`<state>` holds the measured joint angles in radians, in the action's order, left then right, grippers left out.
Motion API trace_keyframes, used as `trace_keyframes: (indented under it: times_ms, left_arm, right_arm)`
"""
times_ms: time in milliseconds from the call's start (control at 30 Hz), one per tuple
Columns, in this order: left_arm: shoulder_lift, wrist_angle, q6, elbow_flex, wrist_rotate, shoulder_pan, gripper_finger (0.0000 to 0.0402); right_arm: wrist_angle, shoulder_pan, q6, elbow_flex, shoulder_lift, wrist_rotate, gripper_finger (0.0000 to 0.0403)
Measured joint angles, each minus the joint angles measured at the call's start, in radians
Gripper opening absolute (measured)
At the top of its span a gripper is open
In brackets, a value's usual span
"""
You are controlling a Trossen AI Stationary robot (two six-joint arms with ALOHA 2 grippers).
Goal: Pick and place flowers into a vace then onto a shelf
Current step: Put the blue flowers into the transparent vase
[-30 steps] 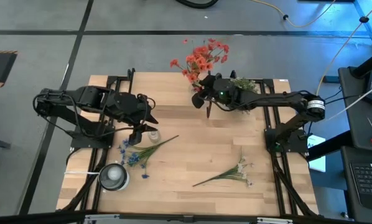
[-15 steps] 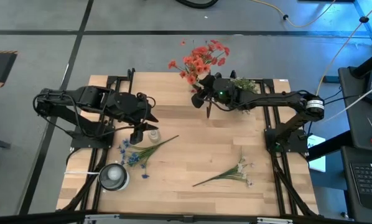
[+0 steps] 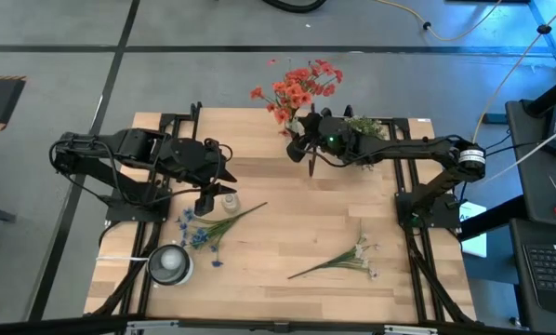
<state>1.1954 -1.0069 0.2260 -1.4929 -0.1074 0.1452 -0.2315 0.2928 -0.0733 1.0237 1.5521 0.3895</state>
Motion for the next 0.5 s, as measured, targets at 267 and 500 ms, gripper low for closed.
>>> trace_keyframes:
  times_ms: [267, 500]
  left_arm:
    - [0.000, 0.000, 0.000, 0.000, 0.006, 0.000, 0.0127]
    - [0.000, -0.027, -0.003, 0.000, 0.048, 0.000, 0.0127]
  right_arm:
    - [0.097, -0.006, -0.048, -0.001, -0.070, -0.007, 0.0294]
    - [0.313, -0.051, -0.159, -0.001, -0.143, -0.076, 0.0310]
